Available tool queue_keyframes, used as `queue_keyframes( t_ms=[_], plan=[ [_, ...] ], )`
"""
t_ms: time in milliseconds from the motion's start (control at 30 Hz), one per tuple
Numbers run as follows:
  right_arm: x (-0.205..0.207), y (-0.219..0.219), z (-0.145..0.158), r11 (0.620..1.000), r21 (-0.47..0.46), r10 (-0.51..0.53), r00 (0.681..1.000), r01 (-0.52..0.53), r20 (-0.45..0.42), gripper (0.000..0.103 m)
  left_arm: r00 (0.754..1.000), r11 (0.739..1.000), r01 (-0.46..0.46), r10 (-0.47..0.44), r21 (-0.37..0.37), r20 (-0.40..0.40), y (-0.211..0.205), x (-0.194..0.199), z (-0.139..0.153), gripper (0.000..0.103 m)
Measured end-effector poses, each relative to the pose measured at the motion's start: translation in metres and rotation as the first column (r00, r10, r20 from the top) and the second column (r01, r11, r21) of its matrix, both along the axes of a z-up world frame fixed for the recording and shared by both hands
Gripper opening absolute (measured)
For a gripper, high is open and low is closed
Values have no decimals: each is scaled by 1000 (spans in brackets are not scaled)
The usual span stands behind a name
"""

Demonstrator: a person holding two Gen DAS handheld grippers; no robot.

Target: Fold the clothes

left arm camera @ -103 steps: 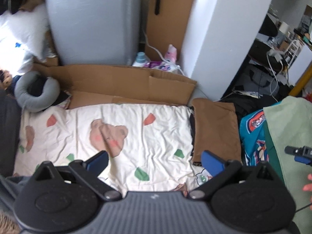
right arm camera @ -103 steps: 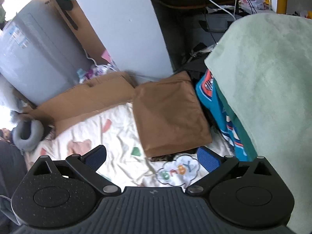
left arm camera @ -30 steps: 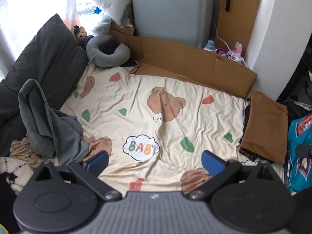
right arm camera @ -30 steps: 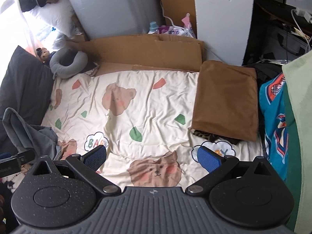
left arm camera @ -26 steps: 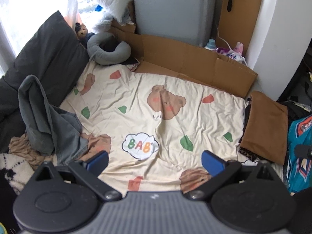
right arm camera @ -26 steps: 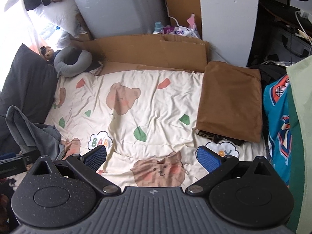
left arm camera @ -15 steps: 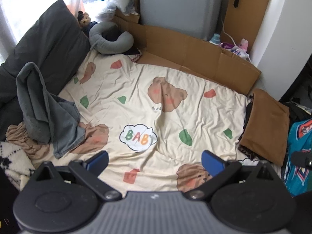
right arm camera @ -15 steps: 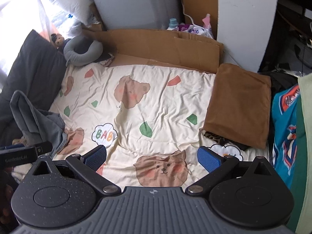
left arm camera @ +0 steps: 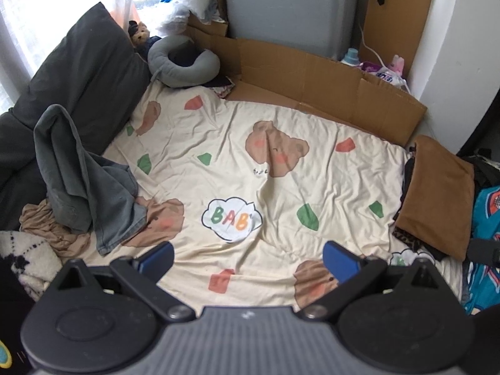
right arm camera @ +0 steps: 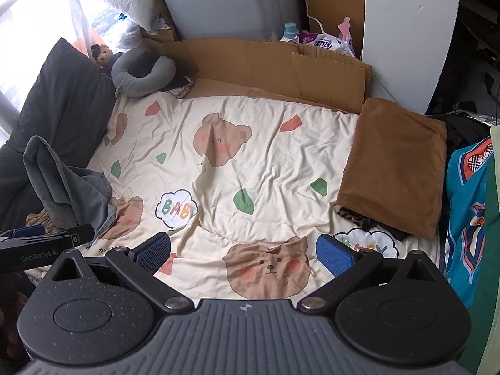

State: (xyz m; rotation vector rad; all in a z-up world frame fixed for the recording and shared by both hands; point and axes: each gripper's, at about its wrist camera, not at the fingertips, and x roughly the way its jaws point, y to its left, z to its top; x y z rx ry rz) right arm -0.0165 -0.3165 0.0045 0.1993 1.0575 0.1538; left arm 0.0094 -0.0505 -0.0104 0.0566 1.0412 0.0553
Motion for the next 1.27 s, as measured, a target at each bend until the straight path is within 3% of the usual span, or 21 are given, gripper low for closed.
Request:
queue_keyframes(
  t_ms=[1267],
  plan=[
    [2, 1, -3, 1000, 18, -2, 1000, 3, -23, 102, 1000, 1000, -27, 27, 1, 8, 12, -2, 0, 102]
  ],
)
